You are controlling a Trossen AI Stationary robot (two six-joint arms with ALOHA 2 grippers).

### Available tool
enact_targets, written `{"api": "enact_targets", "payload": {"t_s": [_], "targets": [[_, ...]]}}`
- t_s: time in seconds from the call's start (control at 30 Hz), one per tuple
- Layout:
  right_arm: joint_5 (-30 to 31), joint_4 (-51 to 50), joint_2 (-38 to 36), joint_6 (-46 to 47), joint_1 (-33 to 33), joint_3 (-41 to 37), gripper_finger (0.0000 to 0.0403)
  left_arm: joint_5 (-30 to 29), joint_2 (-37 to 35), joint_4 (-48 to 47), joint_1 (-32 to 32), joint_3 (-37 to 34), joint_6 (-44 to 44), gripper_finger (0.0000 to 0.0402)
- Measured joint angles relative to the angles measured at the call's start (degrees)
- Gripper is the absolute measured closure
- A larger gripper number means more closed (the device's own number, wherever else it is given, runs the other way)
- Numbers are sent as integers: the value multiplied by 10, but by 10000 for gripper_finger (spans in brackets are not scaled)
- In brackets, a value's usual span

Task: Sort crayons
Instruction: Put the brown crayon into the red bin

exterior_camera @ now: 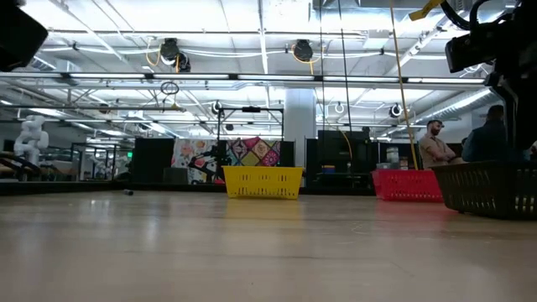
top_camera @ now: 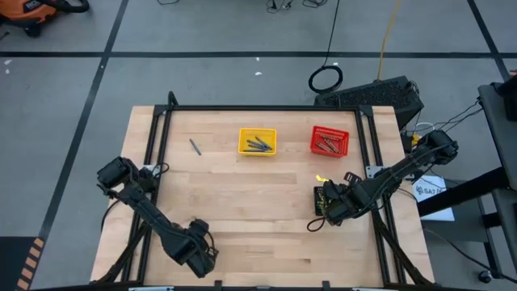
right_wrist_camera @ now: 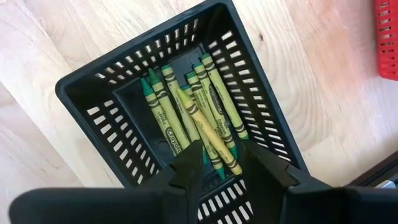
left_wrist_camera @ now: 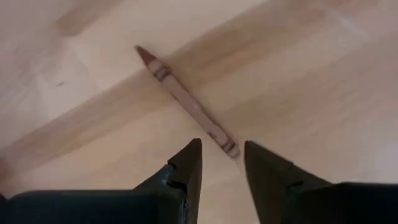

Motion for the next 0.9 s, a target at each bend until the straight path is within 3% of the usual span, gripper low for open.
{"api": "enact_targets", "payload": {"t_s": [0.23,0.63,0.9], "targets": [[1,4,0,-1,0,0,307,-8,0,-45,-5,0,-57,286],[1,5,0,-1,0,0,307,-33,0,-39,-1,-14,-70,286],[1,7,0,-1,0,0,307,-22,-3,55,1,-79,-72,286]]}}
